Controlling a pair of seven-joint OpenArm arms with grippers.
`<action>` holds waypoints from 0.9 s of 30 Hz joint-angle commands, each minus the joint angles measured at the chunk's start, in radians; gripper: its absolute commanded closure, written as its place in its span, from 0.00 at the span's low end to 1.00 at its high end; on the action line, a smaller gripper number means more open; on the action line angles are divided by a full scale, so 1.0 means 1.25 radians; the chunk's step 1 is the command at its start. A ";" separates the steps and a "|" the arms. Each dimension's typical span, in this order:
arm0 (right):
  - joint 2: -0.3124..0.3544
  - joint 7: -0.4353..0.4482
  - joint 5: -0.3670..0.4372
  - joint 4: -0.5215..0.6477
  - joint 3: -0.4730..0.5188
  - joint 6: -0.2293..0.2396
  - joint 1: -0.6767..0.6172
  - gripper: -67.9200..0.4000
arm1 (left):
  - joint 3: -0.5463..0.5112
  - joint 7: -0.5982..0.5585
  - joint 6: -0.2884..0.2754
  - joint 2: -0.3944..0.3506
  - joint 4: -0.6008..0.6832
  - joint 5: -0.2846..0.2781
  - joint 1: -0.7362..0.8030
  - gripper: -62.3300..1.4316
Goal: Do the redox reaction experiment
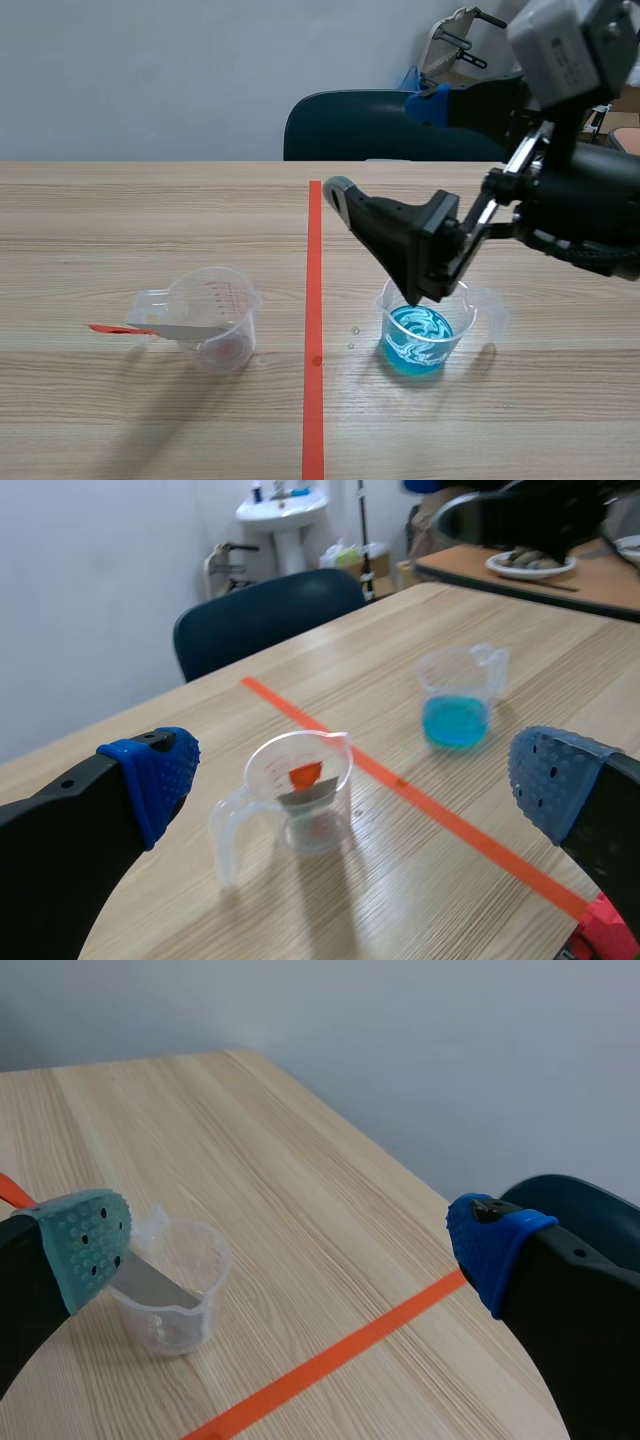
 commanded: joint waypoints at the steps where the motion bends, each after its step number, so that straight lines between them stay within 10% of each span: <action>1: 0.007 0.011 0.012 0.026 0.025 -0.001 -0.027 0.00 | -0.009 0.006 -0.001 0.019 0.019 -0.005 0.002 0.00; 27: -0.005 0.010 0.027 0.240 0.339 -0.107 -0.468 0.00 | -0.090 0.264 0.031 0.054 0.043 0.004 -0.163 0.00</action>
